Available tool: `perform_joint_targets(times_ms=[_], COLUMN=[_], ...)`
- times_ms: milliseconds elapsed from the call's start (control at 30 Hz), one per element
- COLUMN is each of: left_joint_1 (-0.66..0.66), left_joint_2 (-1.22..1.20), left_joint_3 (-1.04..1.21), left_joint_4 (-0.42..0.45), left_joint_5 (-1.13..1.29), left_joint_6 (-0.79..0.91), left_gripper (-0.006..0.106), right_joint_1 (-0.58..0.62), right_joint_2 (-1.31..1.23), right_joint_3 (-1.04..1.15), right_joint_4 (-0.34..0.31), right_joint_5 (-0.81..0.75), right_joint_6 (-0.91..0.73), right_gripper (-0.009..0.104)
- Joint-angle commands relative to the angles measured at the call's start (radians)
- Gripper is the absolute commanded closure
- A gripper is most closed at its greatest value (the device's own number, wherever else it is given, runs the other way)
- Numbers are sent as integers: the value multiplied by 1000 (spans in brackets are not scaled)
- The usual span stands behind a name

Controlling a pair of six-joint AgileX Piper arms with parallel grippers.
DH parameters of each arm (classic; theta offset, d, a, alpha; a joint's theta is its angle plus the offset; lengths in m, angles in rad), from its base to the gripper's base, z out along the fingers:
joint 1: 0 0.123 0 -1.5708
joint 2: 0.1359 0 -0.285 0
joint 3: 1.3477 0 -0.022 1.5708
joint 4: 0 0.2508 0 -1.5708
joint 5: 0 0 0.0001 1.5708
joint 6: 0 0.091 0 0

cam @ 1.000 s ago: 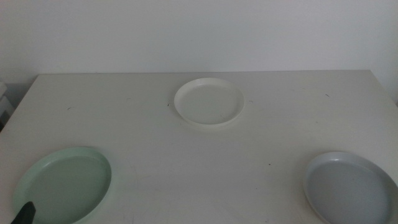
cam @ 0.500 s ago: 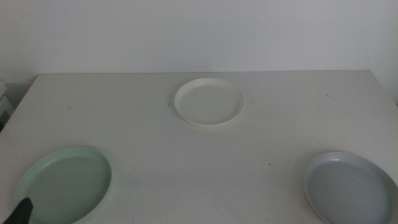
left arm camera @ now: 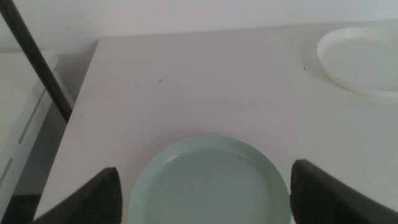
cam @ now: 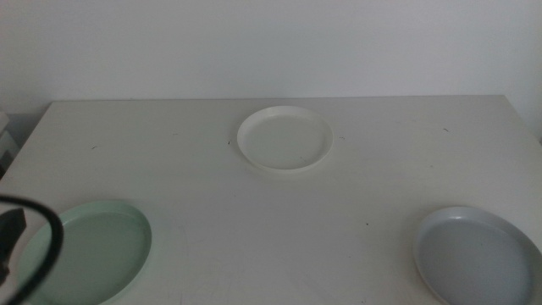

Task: Stack the three bowls on top of each other.

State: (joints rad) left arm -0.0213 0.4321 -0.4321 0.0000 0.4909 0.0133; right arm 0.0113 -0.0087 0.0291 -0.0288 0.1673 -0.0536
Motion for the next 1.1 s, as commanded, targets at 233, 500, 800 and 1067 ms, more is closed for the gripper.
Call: perform_joint_targets(times_ms=[233,500,800,1067], left_joint_1=[-5,-5,-5,-5], left_joint_2=[203,402,619,721], left_joint_3=[-395,-697,-879,-879], left_joint_4=[-9,17,0,0], left_joint_5=[255,486,703,712], left_joint_6=[-13,-13,-13,-13], left_gripper=[8,8,8,8], right_joint_1=[-7,-7,-7,-7], right_joint_2=[-29,-29,-29,-29], right_joint_3=[-7,-7,-7,-7], right_joint_4=[-11,-11,-11,-11], right_joint_5=[-82,-82,-82,-82], right_joint_6=[-4,-4,-4,-4], right_gripper=[46,46,46,46])
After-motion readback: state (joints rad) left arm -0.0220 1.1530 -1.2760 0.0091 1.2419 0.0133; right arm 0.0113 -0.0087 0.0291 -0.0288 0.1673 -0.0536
